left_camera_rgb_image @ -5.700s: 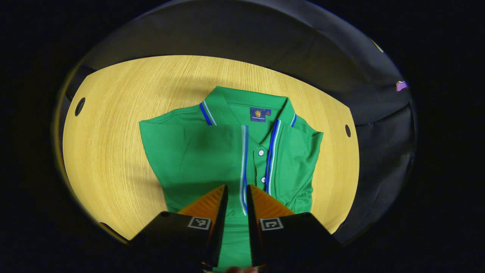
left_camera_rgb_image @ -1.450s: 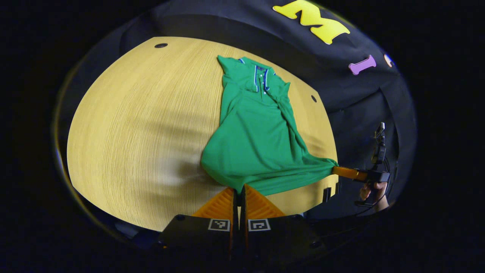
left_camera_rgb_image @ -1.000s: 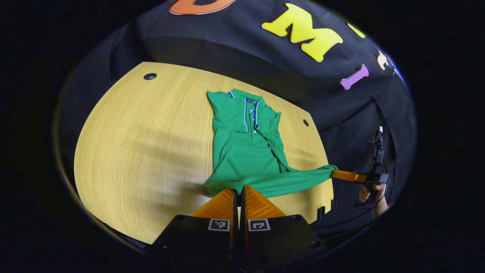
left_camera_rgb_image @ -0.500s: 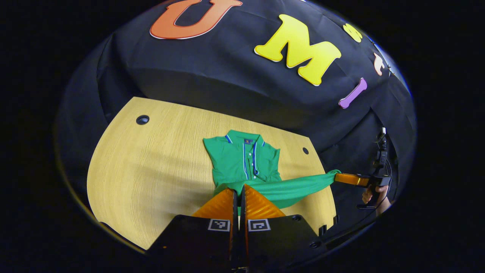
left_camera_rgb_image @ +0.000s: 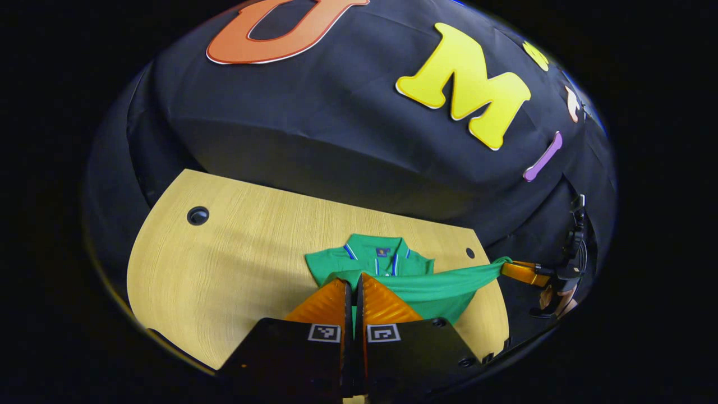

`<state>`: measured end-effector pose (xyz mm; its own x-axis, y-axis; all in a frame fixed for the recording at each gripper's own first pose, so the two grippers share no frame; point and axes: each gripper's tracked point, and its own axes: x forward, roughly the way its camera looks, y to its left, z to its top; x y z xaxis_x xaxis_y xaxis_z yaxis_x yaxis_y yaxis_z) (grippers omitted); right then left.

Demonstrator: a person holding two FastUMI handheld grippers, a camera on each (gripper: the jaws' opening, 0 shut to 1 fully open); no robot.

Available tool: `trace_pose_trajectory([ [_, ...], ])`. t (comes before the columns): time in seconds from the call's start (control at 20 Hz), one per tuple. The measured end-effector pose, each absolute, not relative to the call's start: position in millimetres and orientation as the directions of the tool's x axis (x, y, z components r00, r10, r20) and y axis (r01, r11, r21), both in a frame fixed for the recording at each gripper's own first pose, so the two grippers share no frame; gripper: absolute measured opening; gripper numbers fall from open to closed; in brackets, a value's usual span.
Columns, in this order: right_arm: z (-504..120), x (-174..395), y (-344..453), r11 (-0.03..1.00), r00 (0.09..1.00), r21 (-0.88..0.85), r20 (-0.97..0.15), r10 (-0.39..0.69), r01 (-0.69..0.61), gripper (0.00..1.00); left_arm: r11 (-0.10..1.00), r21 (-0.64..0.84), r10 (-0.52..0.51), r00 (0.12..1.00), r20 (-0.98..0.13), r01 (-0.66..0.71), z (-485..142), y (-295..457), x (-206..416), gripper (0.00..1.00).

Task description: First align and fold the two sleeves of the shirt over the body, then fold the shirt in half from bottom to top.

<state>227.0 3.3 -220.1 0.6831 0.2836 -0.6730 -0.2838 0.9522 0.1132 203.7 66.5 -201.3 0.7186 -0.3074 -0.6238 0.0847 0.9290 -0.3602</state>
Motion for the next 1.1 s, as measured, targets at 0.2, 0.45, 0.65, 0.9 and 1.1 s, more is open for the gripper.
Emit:
trace_pose_trajectory([
  [0.2, -270.0, 275.1, 21.1, 0.957, 0.706, 0.139, -0.65, 0.281, -0.253, 0.03, 0.936, -0.35, -0.257, 0.751, -0.608, 0.037, -259.8, 76.9, 248.1, 0.04],
  [0.45, -335.8, 311.3, 23.6, 0.966, 0.693, 0.151, -0.674, 0.257, -0.211, 0.02, 0.944, -0.329, -0.238, 0.756, -0.609, 0.032, -324.2, 76.3, 294.1, 0.03],
  [0.65, -369.5, 326.0, 26.4, 0.966, 0.692, 0.128, -0.677, 0.252, -0.226, 0.02, 0.942, -0.335, -0.211, 0.751, -0.625, -0.014, -359.0, 80.6, 311.8, 0.04],
  [0.9, -386.3, 338.6, 34.9, 0.963, 0.716, 0.05, -0.659, 0.23, -0.263, 0.03, 0.941, -0.324, -0.159, 0.725, -0.67, -0.092, -384.8, 84.4, 309.3, 0.05],
  [1.1, -394.1, 336.5, 35.1, 0.966, 0.707, 0.041, -0.673, 0.216, -0.256, 0.1, 0.95, -0.297, -0.142, 0.721, -0.678, -0.092, -383.2, 85.4, 308.5, 0.1],
])
